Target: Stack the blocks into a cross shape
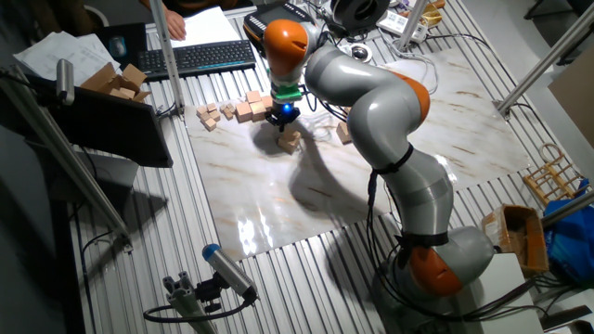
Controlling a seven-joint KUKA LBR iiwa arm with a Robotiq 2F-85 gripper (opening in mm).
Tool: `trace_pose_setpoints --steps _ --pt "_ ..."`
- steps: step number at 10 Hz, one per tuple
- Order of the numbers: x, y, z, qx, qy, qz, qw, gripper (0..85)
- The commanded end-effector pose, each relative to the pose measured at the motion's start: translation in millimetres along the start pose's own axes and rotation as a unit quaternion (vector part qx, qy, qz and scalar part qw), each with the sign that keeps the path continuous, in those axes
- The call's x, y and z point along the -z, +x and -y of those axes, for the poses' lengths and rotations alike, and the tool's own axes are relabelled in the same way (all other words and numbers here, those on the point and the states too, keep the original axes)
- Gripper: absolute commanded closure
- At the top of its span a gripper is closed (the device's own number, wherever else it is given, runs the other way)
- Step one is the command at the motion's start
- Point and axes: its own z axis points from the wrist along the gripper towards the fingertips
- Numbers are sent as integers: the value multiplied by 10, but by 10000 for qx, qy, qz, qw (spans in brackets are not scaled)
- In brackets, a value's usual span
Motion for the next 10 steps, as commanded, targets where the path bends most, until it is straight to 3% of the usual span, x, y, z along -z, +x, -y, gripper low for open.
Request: trace_pose_setpoints --steps 1,7,9,10 --pt "1 -1 3 14 -58 -4 10000 850" --pt "1 -1 3 153 -286 95 9994 850" --pt "1 -1 3 139 -173 11 9998 850" --pt "-11 15 6 156 3 93 9998 850"
